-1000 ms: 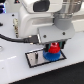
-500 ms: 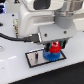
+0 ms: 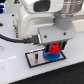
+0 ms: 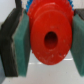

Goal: Insert the blue gear onto the right peg, followed by the red gear

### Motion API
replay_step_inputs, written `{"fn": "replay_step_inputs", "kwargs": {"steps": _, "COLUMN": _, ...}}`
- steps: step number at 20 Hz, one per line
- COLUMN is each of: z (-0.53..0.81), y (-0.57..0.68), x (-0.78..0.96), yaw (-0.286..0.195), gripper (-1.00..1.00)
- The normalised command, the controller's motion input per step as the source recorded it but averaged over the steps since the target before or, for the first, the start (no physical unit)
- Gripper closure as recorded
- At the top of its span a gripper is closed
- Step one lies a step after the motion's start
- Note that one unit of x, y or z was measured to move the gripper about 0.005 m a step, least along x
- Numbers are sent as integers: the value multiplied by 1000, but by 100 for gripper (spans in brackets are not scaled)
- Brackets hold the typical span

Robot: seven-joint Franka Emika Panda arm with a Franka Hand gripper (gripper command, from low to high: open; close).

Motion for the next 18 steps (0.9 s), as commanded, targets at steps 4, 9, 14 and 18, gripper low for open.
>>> {"fn": "replay_step_inputs", "kwargs": {"steps": 4, "z": 374, "y": -6, "x": -18, "yaw": 0, "gripper": 100}}
{"fn": "replay_step_inputs", "kwargs": {"steps": 9, "z": -32, "y": -16, "x": 33, "yaw": 0, "gripper": 100}}
{"fn": "replay_step_inputs", "kwargs": {"steps": 14, "z": -163, "y": -94, "x": 126, "yaw": 0, "gripper": 100}}
{"fn": "replay_step_inputs", "kwargs": {"steps": 18, "z": -11, "y": -36, "x": 189, "yaw": 0, "gripper": 100}}
